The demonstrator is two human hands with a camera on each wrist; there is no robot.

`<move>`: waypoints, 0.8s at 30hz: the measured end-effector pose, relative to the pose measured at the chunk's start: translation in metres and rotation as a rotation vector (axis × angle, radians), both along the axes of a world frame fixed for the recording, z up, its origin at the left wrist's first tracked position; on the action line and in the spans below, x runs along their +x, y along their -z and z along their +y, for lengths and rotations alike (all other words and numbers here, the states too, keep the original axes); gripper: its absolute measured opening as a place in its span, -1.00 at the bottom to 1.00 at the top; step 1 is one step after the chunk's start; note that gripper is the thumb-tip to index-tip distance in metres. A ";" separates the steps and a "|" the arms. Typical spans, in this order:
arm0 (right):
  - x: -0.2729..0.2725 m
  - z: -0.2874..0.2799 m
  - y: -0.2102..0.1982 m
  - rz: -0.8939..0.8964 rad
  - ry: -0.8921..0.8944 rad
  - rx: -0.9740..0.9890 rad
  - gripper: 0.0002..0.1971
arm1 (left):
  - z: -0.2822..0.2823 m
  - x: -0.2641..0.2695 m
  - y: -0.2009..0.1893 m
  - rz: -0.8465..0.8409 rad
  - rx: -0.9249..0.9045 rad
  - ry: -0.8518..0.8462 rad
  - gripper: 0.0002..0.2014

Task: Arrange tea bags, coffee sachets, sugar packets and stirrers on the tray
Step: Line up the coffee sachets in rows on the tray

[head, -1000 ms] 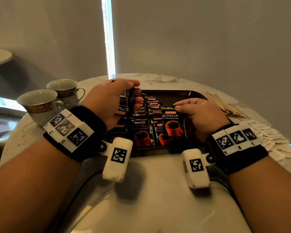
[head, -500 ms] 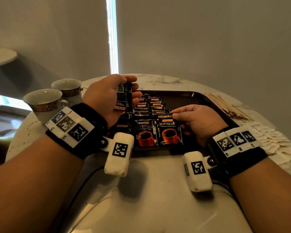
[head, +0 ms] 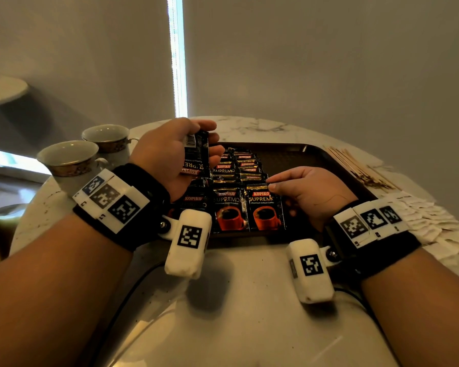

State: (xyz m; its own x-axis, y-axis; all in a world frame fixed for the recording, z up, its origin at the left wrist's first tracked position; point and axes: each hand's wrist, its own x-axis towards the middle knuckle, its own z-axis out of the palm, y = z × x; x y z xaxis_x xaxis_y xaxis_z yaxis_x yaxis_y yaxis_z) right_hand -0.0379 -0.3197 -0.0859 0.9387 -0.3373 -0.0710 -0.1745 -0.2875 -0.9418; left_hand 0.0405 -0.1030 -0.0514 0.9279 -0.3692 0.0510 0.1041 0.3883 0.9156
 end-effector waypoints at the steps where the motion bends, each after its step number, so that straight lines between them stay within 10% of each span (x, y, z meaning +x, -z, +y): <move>1: 0.000 0.000 0.000 0.003 0.000 -0.004 -0.92 | 0.000 0.000 0.000 -0.002 0.002 0.003 -0.71; 24: -0.007 0.010 -0.010 -0.328 -0.028 0.141 -0.91 | -0.005 -0.008 0.001 0.018 -0.027 0.085 -0.61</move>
State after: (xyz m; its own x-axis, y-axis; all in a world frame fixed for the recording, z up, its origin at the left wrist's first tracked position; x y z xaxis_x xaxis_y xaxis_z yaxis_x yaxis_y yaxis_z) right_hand -0.0447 -0.3101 -0.0764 0.9281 -0.3193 0.1914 0.1497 -0.1507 -0.9772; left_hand 0.0330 -0.1084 -0.0524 0.8943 -0.4452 0.0455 0.1542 0.4020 0.9025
